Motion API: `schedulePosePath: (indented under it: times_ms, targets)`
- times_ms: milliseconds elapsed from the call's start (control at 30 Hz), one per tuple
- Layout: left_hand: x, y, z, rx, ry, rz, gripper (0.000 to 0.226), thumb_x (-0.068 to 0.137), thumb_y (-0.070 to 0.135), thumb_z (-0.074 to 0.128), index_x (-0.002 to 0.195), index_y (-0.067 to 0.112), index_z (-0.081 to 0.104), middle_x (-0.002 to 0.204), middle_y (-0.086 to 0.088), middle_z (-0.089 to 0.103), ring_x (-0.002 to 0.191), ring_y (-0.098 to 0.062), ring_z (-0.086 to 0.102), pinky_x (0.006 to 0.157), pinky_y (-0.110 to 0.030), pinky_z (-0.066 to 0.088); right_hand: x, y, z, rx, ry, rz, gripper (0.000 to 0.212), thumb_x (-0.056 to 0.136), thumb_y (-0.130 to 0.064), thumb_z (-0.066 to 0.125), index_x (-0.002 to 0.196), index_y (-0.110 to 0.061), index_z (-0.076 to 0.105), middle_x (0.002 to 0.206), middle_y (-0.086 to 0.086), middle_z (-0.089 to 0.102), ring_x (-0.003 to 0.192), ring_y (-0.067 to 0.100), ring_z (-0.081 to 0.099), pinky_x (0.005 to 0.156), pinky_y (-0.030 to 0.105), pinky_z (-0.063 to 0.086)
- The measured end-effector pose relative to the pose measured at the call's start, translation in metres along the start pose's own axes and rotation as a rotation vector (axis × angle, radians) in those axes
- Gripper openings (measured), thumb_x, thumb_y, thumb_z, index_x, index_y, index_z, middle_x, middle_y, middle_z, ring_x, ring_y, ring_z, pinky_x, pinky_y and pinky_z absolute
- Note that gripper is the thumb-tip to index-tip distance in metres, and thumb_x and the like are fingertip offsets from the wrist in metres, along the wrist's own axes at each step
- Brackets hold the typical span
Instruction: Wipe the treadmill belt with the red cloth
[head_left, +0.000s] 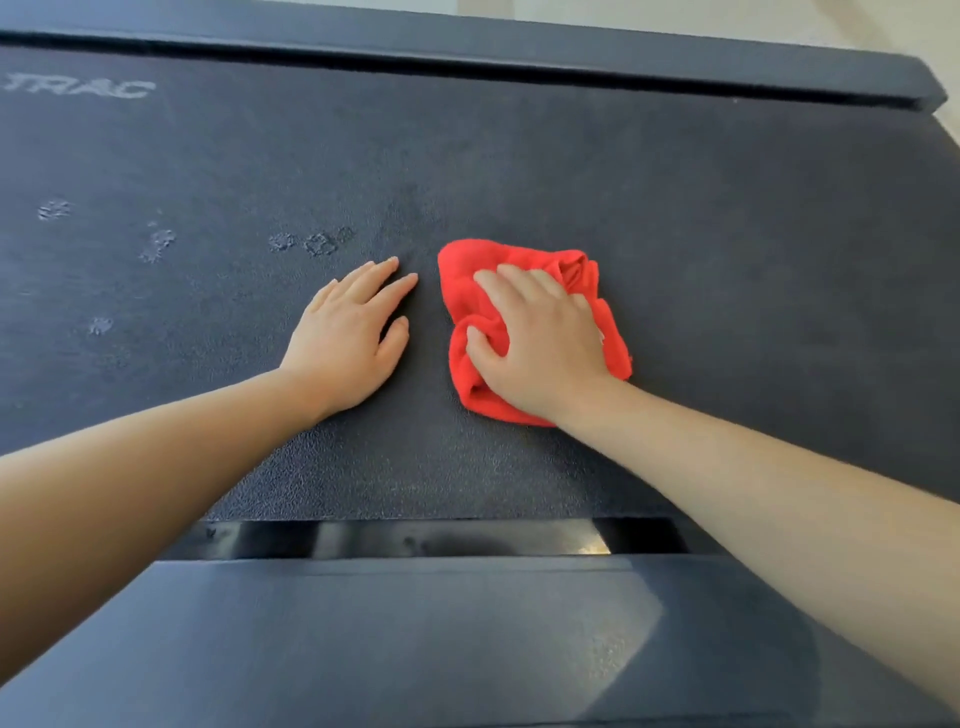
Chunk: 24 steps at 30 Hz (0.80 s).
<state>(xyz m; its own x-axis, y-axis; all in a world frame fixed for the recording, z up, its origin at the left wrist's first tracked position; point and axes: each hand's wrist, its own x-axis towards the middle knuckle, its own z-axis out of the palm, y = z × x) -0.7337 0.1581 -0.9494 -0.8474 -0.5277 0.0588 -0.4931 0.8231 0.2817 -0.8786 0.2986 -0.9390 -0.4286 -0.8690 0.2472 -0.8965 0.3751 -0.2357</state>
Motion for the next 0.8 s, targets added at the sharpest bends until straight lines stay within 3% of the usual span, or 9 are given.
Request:
schedulePosePath:
  times_ms: [167, 300, 567, 800]
  targets:
    - [-0.015, -0.004, -0.003, 0.018, -0.066, 0.026, 0.052, 0.096, 0.031, 0.037, 0.146, 0.022, 0.027, 0.156, -0.001, 0.017, 0.144, -0.021, 0.012, 0.116, -0.038, 0.008, -0.064, -0.019, -0.009, -0.048, -0.018, 0.015, 0.052, 0.080, -0.043, 0.048, 0.127, -0.020, 0.054, 0.134, 0.003, 0.054, 0.120, 0.024, 0.050, 0.081, 0.041, 0.044]
    - [-0.018, -0.005, -0.002, 0.007, -0.031, 0.025, 0.052, 0.095, 0.032, 0.039, 0.145, 0.022, 0.030, 0.156, -0.001, 0.020, 0.144, -0.021, 0.014, 0.116, -0.039, 0.009, -0.069, -0.024, -0.010, -0.052, -0.026, 0.038, 0.052, 0.080, -0.044, 0.048, 0.127, -0.021, 0.055, 0.136, 0.002, 0.053, 0.122, 0.022, 0.050, 0.083, 0.041, 0.044]
    - [0.015, -0.009, 0.002, -0.003, -0.015, -0.081, 0.054, 0.094, 0.037, 0.038, 0.145, 0.021, 0.028, 0.156, 0.000, 0.018, 0.144, -0.020, 0.013, 0.114, -0.043, 0.011, -0.009, -0.023, 0.006, -0.033, -0.016, 0.069, 0.053, 0.082, -0.046, 0.045, 0.129, -0.022, 0.051, 0.140, 0.000, 0.049, 0.128, 0.020, 0.044, 0.090, 0.043, 0.039]
    - [0.075, -0.039, 0.003, 0.053, -0.017, -0.125, 0.053, 0.095, 0.043, 0.034, 0.145, 0.030, 0.025, 0.156, 0.000, 0.017, 0.144, -0.021, 0.010, 0.114, -0.051, 0.008, 0.069, -0.009, 0.030, -0.039, 0.054, 0.160, 0.051, 0.083, -0.046, 0.044, 0.128, -0.022, 0.050, 0.134, -0.003, 0.051, 0.123, 0.021, 0.044, 0.087, 0.043, 0.038]
